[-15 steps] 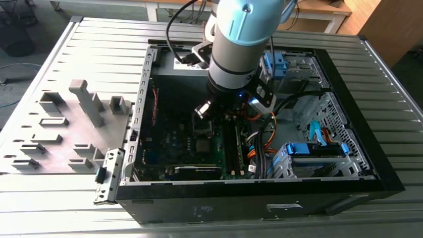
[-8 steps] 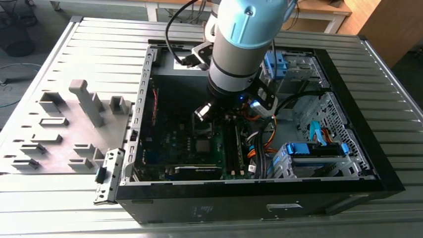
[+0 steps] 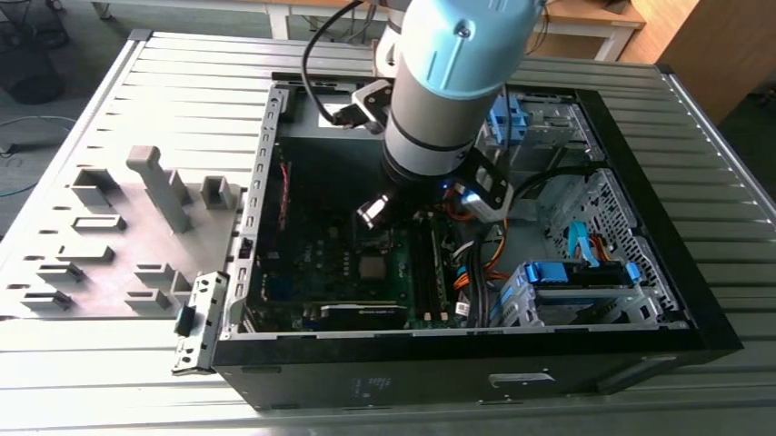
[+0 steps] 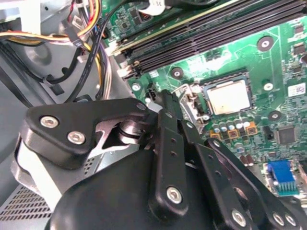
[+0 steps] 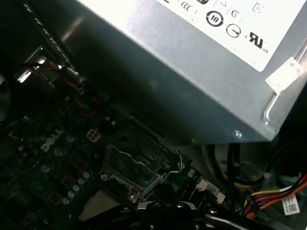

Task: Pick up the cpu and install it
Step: 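Close the cpu cover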

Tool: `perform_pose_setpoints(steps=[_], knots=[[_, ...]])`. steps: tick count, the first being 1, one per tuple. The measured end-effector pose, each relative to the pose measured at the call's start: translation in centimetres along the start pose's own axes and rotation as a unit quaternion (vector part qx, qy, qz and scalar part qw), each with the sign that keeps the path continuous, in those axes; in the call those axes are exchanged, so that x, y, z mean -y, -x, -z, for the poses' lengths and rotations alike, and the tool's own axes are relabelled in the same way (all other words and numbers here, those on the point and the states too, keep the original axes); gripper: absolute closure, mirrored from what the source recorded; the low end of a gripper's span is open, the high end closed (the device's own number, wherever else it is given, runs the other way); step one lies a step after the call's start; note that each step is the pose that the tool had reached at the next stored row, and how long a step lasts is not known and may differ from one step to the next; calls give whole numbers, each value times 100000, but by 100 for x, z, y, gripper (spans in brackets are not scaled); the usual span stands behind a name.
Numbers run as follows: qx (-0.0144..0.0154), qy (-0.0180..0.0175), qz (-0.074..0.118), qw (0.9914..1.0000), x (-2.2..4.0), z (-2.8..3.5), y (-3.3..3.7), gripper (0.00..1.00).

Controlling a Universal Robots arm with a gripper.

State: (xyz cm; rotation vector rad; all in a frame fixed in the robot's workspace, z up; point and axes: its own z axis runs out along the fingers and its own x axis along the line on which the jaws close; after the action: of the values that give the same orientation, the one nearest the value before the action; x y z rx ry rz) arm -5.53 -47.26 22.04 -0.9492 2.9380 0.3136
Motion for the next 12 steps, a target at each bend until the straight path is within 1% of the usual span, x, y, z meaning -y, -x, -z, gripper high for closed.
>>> perform_pose_setpoints(steps=[8,12], knots=[[455,718,16,99996,114,38,-58,89],[753,1170,22,99990,175,53,-86,89]])
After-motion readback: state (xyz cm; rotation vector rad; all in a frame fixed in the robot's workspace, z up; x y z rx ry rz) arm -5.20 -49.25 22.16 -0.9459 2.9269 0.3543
